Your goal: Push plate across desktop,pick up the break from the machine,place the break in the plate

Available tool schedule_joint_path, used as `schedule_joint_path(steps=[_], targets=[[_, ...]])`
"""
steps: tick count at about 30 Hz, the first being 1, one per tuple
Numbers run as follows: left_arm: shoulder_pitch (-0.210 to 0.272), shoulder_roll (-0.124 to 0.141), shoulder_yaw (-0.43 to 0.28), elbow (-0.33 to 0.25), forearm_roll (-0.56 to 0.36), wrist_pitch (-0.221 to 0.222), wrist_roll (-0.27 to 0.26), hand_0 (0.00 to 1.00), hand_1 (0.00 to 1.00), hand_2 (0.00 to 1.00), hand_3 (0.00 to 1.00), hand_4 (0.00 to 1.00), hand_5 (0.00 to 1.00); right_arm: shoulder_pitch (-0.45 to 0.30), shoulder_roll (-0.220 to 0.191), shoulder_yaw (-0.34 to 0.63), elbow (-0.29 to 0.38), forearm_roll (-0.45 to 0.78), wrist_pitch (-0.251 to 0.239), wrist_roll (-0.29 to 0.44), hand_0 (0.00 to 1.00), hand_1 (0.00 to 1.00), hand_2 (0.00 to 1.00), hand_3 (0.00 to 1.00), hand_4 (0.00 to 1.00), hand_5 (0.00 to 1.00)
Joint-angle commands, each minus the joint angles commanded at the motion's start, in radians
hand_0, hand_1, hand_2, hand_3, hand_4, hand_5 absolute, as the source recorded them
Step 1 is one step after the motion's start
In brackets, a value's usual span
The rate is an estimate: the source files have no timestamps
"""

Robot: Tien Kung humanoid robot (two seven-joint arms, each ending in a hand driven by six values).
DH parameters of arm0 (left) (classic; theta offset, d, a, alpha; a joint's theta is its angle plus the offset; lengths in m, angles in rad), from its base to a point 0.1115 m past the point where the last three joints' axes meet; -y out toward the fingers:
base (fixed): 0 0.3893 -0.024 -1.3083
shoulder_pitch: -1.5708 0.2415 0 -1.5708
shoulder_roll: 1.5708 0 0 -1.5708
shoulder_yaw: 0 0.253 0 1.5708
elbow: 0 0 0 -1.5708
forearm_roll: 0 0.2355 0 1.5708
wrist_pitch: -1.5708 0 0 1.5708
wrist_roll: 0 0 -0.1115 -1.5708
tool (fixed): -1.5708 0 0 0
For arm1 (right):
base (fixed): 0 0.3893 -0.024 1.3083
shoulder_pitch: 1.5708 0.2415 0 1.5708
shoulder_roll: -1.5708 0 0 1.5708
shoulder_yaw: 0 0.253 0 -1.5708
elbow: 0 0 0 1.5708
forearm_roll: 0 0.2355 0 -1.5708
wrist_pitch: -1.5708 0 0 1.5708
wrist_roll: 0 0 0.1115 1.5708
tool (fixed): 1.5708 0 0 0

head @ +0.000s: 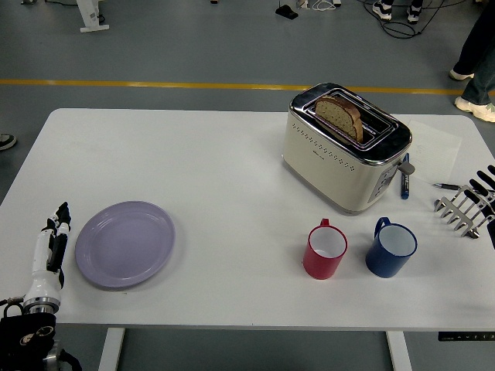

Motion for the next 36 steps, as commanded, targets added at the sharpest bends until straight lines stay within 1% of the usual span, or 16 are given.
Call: schedule_joint_path(steps=[6,12,21,30,36], targets=[[-0.012,0.000,0.037,-0.003,-0.005,-0.002,-0.001,0.904,0.928,0.965,0.930,0.556,0.998,0.004,0.002,-0.006,0.000,0.001,0.001,0.000,0.796,0.750,0.756,0.731,0.425,0.561],[-0.020,-0.003,0.048,0.001,-0.010,-0.004,-0.001,0.902,0.927,0.965,0.930,0.555,0.998,0.006,0.001,-0.003,0.001,0.001,0.001,0.000,0.796,0.750,0.755,0.731,0.426,0.563],[-0.015,-0.007,0.076,-0.002,-0.033,-0.014,-0.001,0.899,0.923,0.964,0.925,0.556,0.998,0.007,0.001,-0.001,0.002,0.002,0.000,0.001,0.795,0.750,0.755,0.731,0.426,0.566],[-0.008,-0.009,0.121,-0.039,-0.057,-0.014,-0.009,0.896,0.923,0.961,0.924,0.556,0.998,0.004,0.002,-0.006,0.000,0.002,0.001,0.001,0.796,0.750,0.755,0.732,0.428,0.567],[-0.007,-0.009,0.146,-0.038,-0.069,-0.022,-0.005,0.893,0.920,0.961,0.922,0.556,0.998,0.002,0.001,-0.005,0.001,0.002,0.000,0.001,0.796,0.750,0.755,0.733,0.427,0.568]])
